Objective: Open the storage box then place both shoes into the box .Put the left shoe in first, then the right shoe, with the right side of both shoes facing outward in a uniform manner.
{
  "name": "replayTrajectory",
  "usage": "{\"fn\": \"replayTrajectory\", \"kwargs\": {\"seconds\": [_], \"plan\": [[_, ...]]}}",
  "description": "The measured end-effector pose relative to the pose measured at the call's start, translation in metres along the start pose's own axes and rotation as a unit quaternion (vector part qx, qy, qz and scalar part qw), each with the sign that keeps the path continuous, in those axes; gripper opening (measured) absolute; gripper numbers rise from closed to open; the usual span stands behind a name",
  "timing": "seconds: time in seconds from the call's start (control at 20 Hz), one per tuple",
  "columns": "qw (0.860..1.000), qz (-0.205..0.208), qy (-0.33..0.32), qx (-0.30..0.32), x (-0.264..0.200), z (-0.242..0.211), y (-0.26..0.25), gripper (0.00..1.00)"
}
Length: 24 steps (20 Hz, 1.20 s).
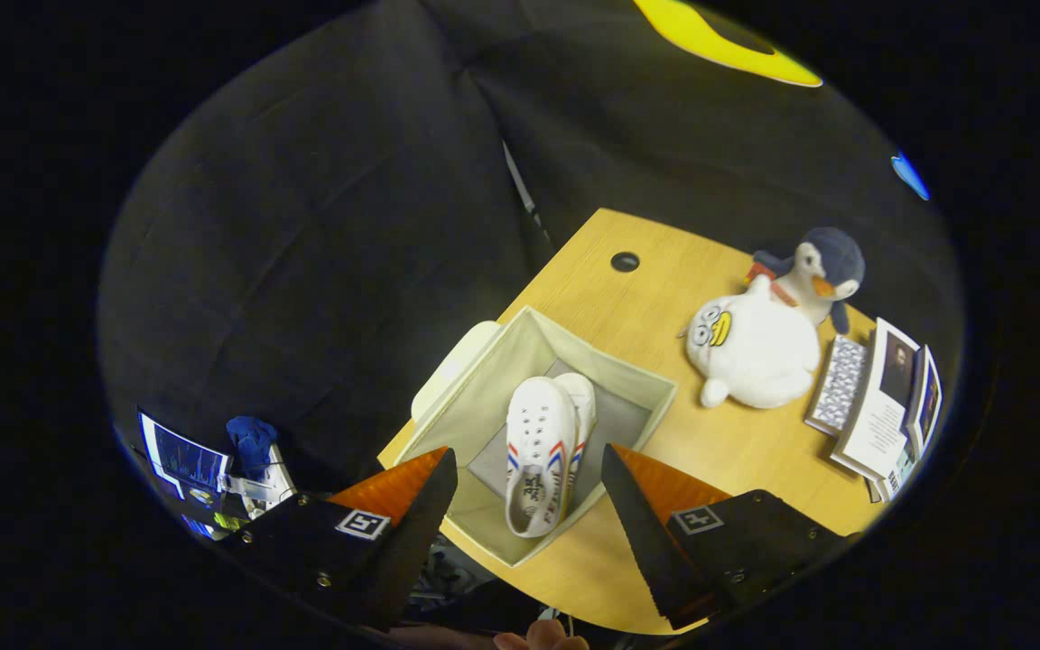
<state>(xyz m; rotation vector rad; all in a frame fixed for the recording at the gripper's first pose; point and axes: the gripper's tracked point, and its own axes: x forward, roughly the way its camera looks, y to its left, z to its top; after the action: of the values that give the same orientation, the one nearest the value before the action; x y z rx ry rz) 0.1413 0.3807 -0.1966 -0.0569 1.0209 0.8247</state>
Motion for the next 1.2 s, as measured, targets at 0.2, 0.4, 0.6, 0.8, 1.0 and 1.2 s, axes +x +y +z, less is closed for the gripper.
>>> {"fn": "replayTrajectory", "kwargs": {"seconds": [0.2, 0.4, 0.6, 0.8, 1.0, 1.2], "plan": [[0.994, -0.045, -0.093, 0.03, -0.073, 0.001, -0.045, 0.98], [0.971, -0.133, -0.193, 0.042, -0.144, -0.007, -0.103, 0.98], [0.931, -0.207, -0.297, 0.043, -0.232, -0.017, -0.137, 0.98], [0.881, -0.263, -0.39, 0.053, -0.304, -0.029, -0.149, 0.98], [0.827, -0.314, -0.464, 0.045, -0.362, -0.043, -0.15, 0.97], [0.81, -0.347, -0.469, 0.053, -0.377, -0.073, -0.132, 0.97]]}}
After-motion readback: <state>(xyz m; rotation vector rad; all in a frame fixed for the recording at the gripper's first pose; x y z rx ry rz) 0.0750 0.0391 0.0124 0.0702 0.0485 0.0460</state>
